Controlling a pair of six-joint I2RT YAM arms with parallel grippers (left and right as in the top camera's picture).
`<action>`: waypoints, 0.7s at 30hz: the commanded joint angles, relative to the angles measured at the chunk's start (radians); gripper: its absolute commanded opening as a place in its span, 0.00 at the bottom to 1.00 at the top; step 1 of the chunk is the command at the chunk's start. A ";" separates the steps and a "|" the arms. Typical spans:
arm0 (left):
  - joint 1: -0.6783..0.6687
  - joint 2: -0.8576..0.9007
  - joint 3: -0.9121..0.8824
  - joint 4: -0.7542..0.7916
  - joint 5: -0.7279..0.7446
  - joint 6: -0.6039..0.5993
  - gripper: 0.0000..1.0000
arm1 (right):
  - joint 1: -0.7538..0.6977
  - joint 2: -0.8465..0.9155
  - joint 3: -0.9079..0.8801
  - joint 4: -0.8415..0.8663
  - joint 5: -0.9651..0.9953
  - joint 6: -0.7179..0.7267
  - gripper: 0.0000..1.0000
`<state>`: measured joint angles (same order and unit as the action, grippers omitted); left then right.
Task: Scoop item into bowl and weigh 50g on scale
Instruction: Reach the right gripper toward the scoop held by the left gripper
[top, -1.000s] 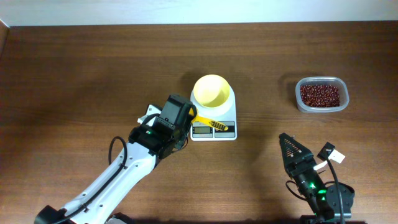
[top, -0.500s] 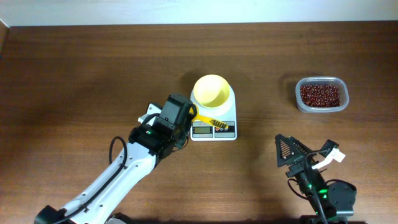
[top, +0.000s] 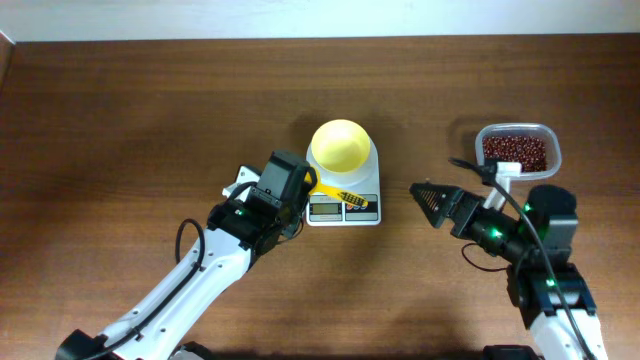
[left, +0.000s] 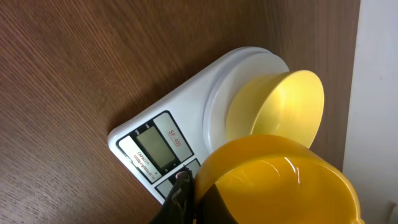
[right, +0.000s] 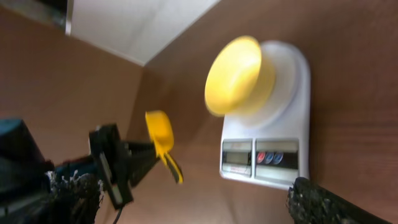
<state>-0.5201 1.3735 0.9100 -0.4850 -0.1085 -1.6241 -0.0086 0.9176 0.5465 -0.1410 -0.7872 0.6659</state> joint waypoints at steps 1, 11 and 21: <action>-0.003 0.002 0.014 0.003 0.040 -0.014 0.00 | -0.003 0.085 0.018 -0.004 -0.137 -0.039 0.99; -0.003 0.002 0.014 0.025 0.106 -0.014 0.00 | 0.056 0.228 0.019 0.082 -0.178 -0.217 0.55; -0.004 0.002 0.014 0.026 0.149 -0.014 0.00 | 0.311 0.228 0.019 0.270 -0.005 -0.217 0.51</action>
<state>-0.5201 1.3739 0.9100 -0.4610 0.0040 -1.6249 0.2707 1.1446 0.5484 0.1028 -0.8585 0.4629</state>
